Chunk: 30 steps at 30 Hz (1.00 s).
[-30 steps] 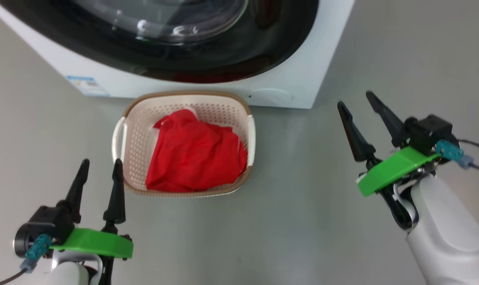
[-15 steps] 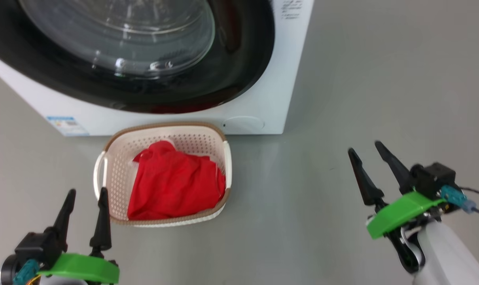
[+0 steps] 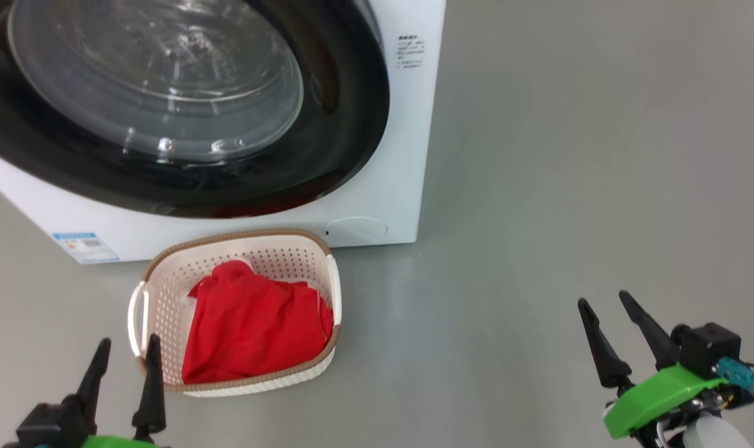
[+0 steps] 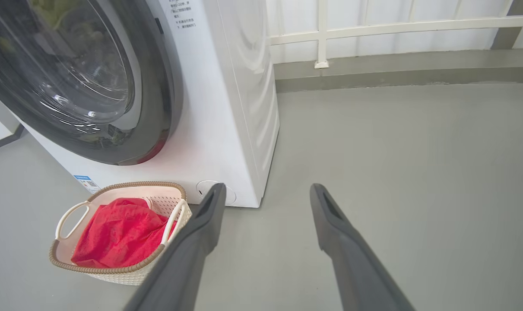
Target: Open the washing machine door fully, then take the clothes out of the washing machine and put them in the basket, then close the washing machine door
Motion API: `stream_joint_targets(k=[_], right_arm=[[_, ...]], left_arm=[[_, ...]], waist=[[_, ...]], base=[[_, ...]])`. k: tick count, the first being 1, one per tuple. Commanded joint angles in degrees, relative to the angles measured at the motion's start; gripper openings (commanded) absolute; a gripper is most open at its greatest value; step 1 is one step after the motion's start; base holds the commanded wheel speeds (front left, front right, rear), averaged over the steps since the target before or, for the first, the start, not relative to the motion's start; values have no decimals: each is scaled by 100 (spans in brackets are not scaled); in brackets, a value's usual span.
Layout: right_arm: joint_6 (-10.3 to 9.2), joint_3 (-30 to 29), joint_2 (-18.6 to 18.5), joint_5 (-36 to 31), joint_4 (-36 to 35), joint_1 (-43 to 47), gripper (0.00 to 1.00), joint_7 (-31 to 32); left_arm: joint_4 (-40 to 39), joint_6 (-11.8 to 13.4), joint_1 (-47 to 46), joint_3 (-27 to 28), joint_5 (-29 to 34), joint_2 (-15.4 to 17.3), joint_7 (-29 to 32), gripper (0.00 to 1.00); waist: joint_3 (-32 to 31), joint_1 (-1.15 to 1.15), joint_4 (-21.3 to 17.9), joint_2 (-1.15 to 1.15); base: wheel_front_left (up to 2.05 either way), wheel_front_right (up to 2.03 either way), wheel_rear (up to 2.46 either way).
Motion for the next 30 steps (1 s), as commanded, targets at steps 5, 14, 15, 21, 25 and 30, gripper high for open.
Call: stream_joint_targets(k=[5,14,15,21,25,30], right_arm=[[-13,8,-92,-34,-191,244,100,-27],[-13,-101,-92,-44,-245,381,100,-27],[-13,-111,-93,-44,-248,383,100,-27],[-13,-136,-72,-70,-261,392,100,-27],[-13,-140,-67,-78,-266,385,100,-27],[-13,-142,-73,-87,-276,365,100,-27]], left_arm=[[-215,-17,125,266,-27,149,-54,100],[-371,-17,339,359,-17,127,-54,100],[-383,-17,351,367,-15,125,-54,100],[-413,-17,364,384,7,100,-54,100],[-409,-17,338,374,22,100,-54,100],[-417,-17,287,370,51,95,-54,100]], waist=[[-154,0,-113,0],[-208,0,-126,0],[-203,0,-121,0],[-190,0,-83,0],[-169,0,-54,0],[-138,0,-20,0]], base=[[0,0,0],[0,0,0],[0,0,0],[0,0,0],[0,0,0],[0,0,0]])
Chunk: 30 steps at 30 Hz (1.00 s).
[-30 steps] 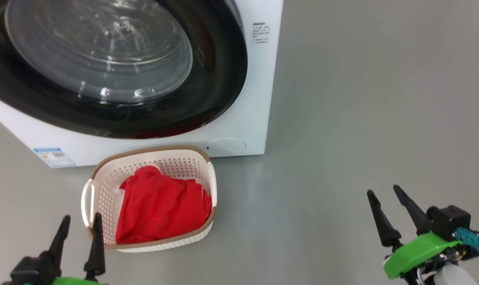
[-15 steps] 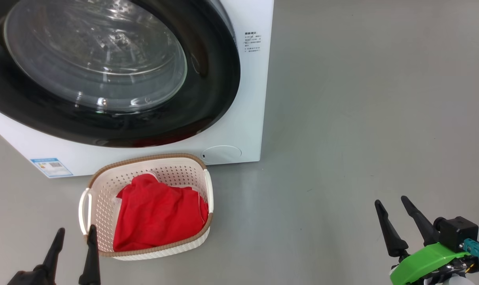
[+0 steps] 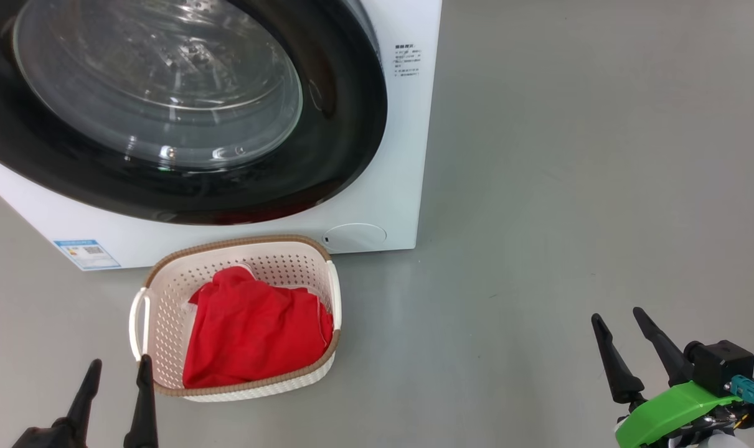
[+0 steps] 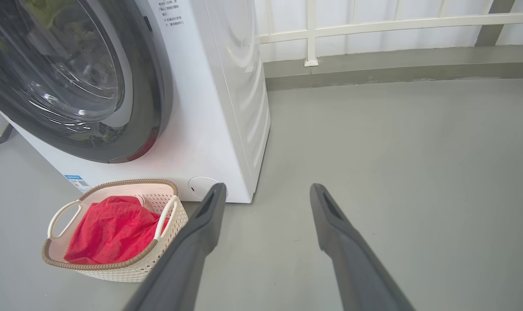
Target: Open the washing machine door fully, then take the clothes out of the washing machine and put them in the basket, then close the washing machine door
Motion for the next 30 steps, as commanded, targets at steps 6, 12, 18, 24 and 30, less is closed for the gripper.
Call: stream_joint_targets(k=[6,12,18,24,30], right_arm=[[-12,101,-83,-49,-148,-28,100,-27],[-12,109,-93,-56,-162,-33,100,-27],[1,88,229,12,364,8,0,11],[0,73,322,266,413,23,0,77],[-1,30,351,618,367,28,0,169]], left_arm=[[-194,-17,-170,206,30,72,-54,100],[-230,-17,-155,215,-12,86,-54,100],[295,0,12,-68,-15,-254,31,0],[371,-1,2,-71,-291,-327,98,0],[369,1,-31,-54,-670,-325,191,0]], waist=[[16,0,16,0],[25,0,23,0],[25,0,23,0],[-1,7,27,0],[-40,2,34,0]], base=[[0,0,0],[0,0,0],[0,0,0],[0,0,0],[0,0,0]])
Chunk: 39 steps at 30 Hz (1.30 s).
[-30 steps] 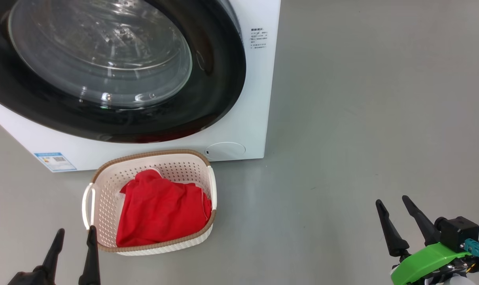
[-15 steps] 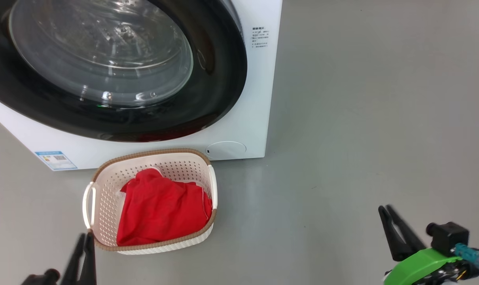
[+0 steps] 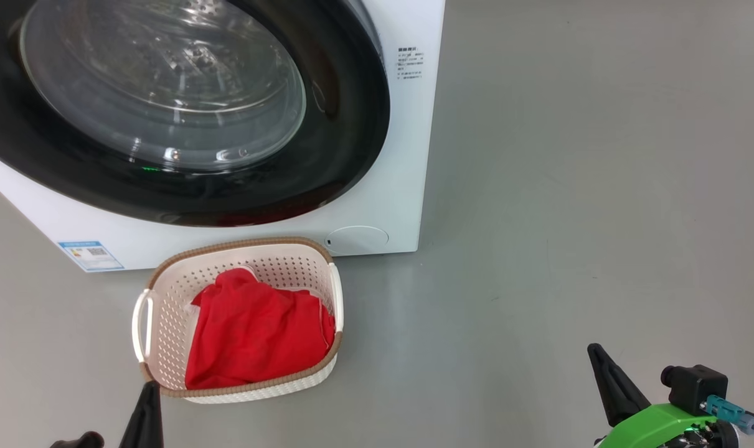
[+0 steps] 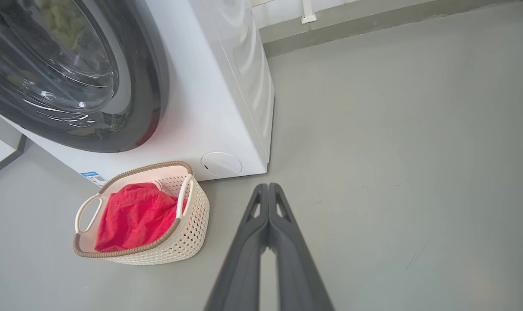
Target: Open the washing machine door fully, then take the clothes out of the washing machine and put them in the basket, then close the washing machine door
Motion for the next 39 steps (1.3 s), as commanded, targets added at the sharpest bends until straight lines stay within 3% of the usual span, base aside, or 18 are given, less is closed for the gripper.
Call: stream_joint_targets(k=[1,39], right_arm=[[-1,-57,-33,224,-163,-66,0,36],[-5,-359,171,2366,-493,-58,0,632]], left_arm=[[-124,0,-56,57,-215,77,62,0],[-178,-6,-280,196,-2541,79,656,0]], waist=[[-5,-1,2,0],[-214,-2,40,0]], base=[[0,0,0],[0,0,0]])
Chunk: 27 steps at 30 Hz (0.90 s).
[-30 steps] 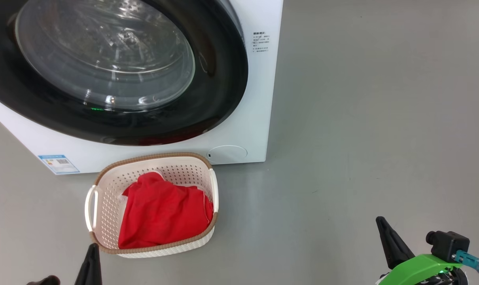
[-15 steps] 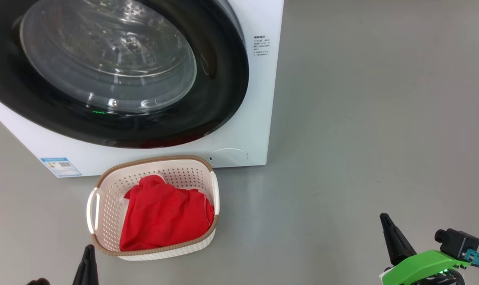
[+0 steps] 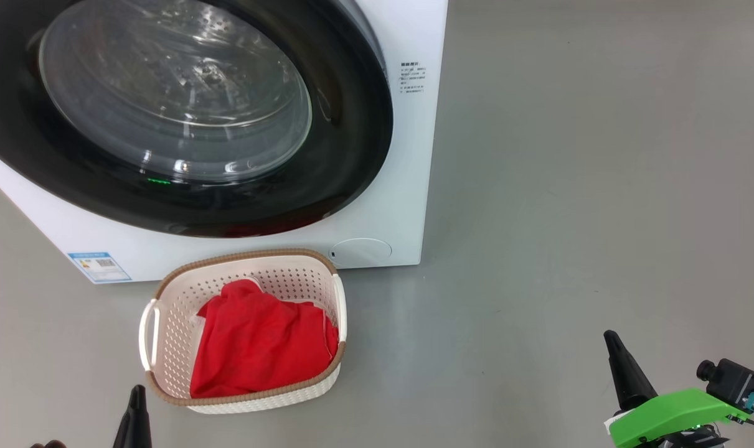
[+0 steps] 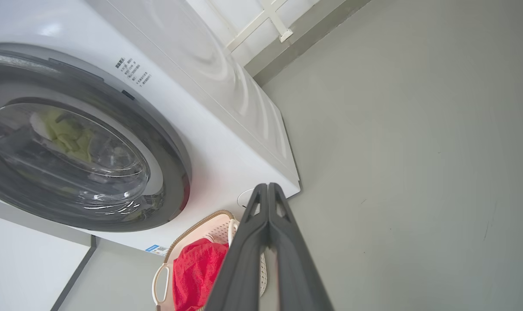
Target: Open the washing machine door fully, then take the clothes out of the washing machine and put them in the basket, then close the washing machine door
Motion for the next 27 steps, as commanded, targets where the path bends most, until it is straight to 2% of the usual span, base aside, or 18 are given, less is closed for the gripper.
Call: stream_joint_targets(k=[1,27], right_arm=[[-5,-8,-33,185,-179,-58,0,30],[-7,-232,120,1615,-406,-47,0,448]], left_arm=[[-155,-6,-246,117,-188,79,33,0],[-205,-10,-388,224,-1747,70,444,0]], waist=[[-9,-1,2,0],[-152,-1,28,0]], base=[[0,0,0],[0,0,0]])
